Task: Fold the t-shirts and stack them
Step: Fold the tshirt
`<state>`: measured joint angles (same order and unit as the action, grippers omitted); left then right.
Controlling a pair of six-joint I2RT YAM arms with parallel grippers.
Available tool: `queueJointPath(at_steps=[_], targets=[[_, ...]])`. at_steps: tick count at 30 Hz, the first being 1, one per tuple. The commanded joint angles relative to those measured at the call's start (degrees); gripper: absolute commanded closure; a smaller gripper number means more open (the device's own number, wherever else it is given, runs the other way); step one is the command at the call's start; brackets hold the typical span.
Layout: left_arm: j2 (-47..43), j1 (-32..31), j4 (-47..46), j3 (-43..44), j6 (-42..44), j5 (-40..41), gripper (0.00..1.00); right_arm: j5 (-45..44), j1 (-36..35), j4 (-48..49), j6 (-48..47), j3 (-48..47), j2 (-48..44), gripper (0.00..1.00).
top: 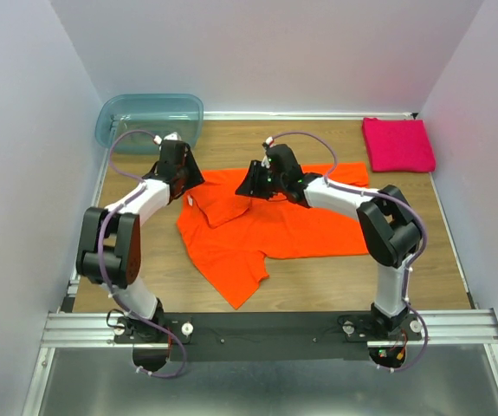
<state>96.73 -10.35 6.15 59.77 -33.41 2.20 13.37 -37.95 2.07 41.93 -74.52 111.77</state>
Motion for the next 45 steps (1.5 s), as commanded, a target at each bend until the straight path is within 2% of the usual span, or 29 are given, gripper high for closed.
queueJointPath(at_steps=[1,2,6,11,16,23,26,31,33,35,36,38,42,45], targets=[[-7.95,-3.44,2.54,-1.75,0.36,1.76,0.47,7.37,1.3,-1.89,-1.85,-3.78,2.4,0.58],[-8.65,-4.06,2.64,-2.37,0.36,1.5,0.51,8.68,1.65,-1.89,-1.68,-4.4,3.88,0.59],[-7.97,-6.26,2.55,-6.15,-0.95,-1.83,0.6,10.98,2.71,-1.89,-1.06,-4.5,7.75,0.64],[-2.96,-6.44,-0.61,-10.46,-2.27,-1.23,0.64,7.91,5.25,-1.89,-2.55,-1.43,8.47,0.64],[1.97,-6.26,-1.49,-9.15,-3.42,-1.93,0.65,5.54,8.95,-1.89,-4.05,2.71,7.33,0.64],[5.13,-4.16,1.84,-2.03,-1.49,-1.58,0.65,6.58,14.13,-1.89,-8.53,5.7,3.73,0.6],[6.89,-3.63,2.63,1.39,-0.34,-0.97,0.59,4.49,16.94,-5.83,-12.12,6.58,-1.62,0.51],[11.02,-2.66,4.65,7.36,0.62,-1.93,0.51,-1.84,21.77,-12.6,-16.62,9.12,-8.66,0.43],[10.42,-2.66,5.79,7.99,1.06,-3.5,0.45,-4.82,24.5,-18.22,-18.02,10.18,-11.21,0.39],[6.3,-2.66,7.72,6.51,1.33,-2.73,0.39,-12.34,25.21,-24.96,-19.43,11.15,-16.21,0.38],[4.28,-2.66,8.69,5.63,1.33,-0.37,0.27,-15.27,25.38,-27.09,-19.87,12.54,-18.06,0.35],[-2.31,-2.66,12.38,2.65,1.42,2.1,0.16,-20.63,25.82,-31.66,-19.26,13.78,-22.37,0.33],[-14.42,-2.92,18.45,-3.33,2.11,5.97,0.15,-22.16,30.03,-41.86,-15.49,18.26,-27.38,0.32],[-18.93,-3.36,23.98,-7.38,1.77,7.3,0.15,-21.98,33.64,-44.51,-13.64,20.37,-31.34,0.32]])
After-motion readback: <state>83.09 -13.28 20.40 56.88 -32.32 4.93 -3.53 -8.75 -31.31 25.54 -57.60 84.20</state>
